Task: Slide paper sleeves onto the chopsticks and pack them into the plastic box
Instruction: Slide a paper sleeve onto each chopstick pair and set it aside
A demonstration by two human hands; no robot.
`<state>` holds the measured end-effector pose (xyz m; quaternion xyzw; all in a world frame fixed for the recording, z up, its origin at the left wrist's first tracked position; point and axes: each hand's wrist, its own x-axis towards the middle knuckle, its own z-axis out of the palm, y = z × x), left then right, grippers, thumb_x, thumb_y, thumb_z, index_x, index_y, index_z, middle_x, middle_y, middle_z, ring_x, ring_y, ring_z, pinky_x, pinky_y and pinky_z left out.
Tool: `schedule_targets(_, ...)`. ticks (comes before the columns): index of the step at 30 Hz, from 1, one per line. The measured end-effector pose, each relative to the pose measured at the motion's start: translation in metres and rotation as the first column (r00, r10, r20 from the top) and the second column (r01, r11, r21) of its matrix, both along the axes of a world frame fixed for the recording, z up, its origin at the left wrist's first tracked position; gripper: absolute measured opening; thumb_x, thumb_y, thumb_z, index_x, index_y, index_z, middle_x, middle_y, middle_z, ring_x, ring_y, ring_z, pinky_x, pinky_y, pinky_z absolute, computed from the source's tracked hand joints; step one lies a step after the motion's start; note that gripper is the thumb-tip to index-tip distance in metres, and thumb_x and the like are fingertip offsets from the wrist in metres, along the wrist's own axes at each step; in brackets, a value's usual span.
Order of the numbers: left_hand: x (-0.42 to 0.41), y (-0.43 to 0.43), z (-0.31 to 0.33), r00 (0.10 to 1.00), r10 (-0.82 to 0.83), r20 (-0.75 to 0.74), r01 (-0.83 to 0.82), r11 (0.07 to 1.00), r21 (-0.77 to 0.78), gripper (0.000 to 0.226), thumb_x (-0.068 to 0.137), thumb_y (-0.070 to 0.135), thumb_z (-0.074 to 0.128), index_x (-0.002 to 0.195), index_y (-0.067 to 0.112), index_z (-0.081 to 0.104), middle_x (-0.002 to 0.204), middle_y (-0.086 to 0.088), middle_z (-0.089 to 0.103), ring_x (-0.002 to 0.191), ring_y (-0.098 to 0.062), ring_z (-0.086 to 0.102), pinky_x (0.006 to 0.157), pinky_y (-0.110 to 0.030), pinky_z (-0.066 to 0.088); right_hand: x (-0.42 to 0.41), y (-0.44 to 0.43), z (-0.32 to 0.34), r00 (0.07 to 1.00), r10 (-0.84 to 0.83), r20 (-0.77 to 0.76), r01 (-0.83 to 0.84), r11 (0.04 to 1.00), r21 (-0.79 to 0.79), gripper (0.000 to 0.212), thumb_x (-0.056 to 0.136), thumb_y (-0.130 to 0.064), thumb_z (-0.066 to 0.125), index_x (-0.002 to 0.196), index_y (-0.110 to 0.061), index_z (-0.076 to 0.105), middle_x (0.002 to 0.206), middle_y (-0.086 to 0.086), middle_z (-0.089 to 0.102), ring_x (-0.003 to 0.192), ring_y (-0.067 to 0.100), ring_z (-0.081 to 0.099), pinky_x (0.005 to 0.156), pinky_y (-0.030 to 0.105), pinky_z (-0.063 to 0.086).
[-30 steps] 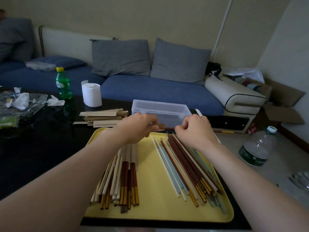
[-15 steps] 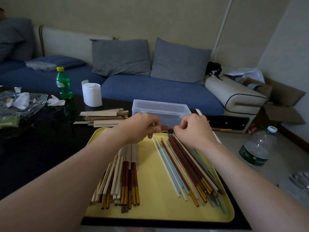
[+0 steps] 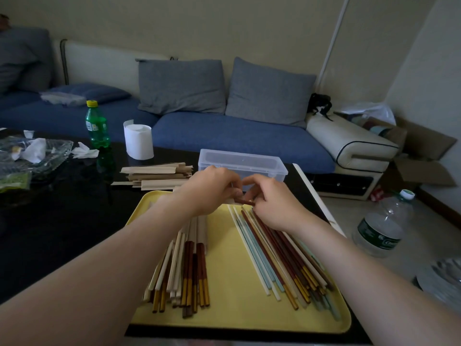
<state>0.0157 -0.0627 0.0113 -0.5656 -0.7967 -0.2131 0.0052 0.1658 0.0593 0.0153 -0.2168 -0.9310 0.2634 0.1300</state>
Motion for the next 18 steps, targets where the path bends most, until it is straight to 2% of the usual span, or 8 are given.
schedule_targets(3,0.001,0.000,0.000,0.981,0.093,-0.169,-0.082,0.994,0.075,0.013,0.101,0.049,0.058,0.100,0.038,0.066,0.101,0.015,0.066,0.108,-0.014,0.057,0.110,-0.048,0.033,-0.004,-0.002,0.000,0.999,-0.025,-0.038,0.019,0.990,-0.137,0.062,0.096,0.005,0.055,0.147,-0.031,0.055,0.109,-0.004,0.072,0.105,0.016,0.070,0.100,0.042,0.060)
schedule_targets(5,0.001,-0.001,0.000,0.944,0.211,-0.253,-0.134,0.948,0.290,0.021,0.099,0.053,0.060,0.101,0.034,0.066,0.103,0.013,0.062,0.112,-0.018,0.050,0.105,-0.050,0.028,-0.006,-0.002,0.000,0.992,-0.113,-0.059,0.094,0.962,-0.255,0.061,0.095,0.005,0.055,0.144,-0.031,0.055,0.106,-0.001,0.074,0.103,0.020,0.072,0.102,0.046,0.059)
schedule_targets(8,0.006,0.000,0.007,0.850,0.459,-0.260,-0.240,0.776,0.583,0.029,0.101,0.050,0.059,0.091,0.024,0.063,0.092,0.004,0.060,0.099,-0.024,0.049,0.087,-0.044,0.035,-0.009,-0.001,-0.001,0.966,-0.252,-0.049,0.216,0.901,-0.375,0.049,0.102,-0.005,0.054,0.142,-0.032,0.053,0.108,0.006,0.074,0.099,0.023,0.073,0.101,0.049,0.059)
schedule_targets(11,0.010,0.007,0.010,0.804,0.591,-0.064,-0.491,0.720,0.490,0.041,0.103,0.056,0.048,0.096,0.018,0.062,0.095,0.000,0.064,0.098,-0.026,0.054,0.083,-0.043,0.042,-0.014,-0.001,-0.002,0.932,-0.352,-0.086,0.252,0.800,-0.545,0.045,0.104,-0.008,0.052,0.143,-0.030,0.055,0.109,0.012,0.075,0.092,0.022,0.071,0.098,0.046,0.062)
schedule_targets(13,0.009,0.012,0.006,0.839,0.528,0.130,-0.537,0.768,0.348,0.048,0.101,0.061,0.047,0.108,0.016,0.061,0.103,-0.001,0.065,0.100,-0.025,0.061,0.084,-0.042,0.051,-0.014,-0.006,0.000,0.927,-0.355,-0.122,0.190,0.723,-0.664,0.046,0.103,-0.003,0.052,0.143,-0.027,0.055,0.110,0.016,0.076,0.089,0.024,0.069,0.091,0.042,0.060)
schedule_targets(14,0.009,0.014,0.004,0.849,0.427,0.310,-0.515,0.800,0.308,0.044,0.102,0.057,0.052,0.113,0.016,0.060,0.104,-0.001,0.066,0.096,-0.021,0.064,0.080,-0.039,0.055,-0.013,-0.010,0.001,0.931,-0.341,-0.131,0.157,0.697,-0.700,0.047,0.103,-0.001,0.052,0.143,-0.026,0.055,0.110,0.018,0.075,0.089,0.024,0.068,0.088,0.041,0.060)
schedule_targets(16,0.012,0.014,0.008,0.723,0.213,0.657,-0.485,0.834,0.264,0.028,0.103,0.039,0.062,0.116,0.014,0.060,0.101,-0.004,0.069,0.087,-0.016,0.070,0.068,-0.030,0.060,-0.013,-0.017,0.004,0.941,-0.309,-0.136,0.111,0.663,-0.741,0.049,0.103,0.002,0.051,0.143,-0.024,0.054,0.112,0.019,0.074,0.089,0.025,0.069,0.084,0.039,0.059)
schedule_targets(18,0.015,0.010,0.016,0.536,0.073,0.841,-0.496,0.833,0.244,0.015,0.103,0.024,0.067,0.111,0.013,0.062,0.102,-0.010,0.071,0.086,-0.020,0.075,0.062,-0.028,0.063,-0.015,-0.022,0.005,0.946,-0.296,-0.135,0.086,0.627,-0.774,0.049,0.104,0.005,0.049,0.145,-0.022,0.052,0.114,0.020,0.073,0.090,0.026,0.071,0.081,0.037,0.060)
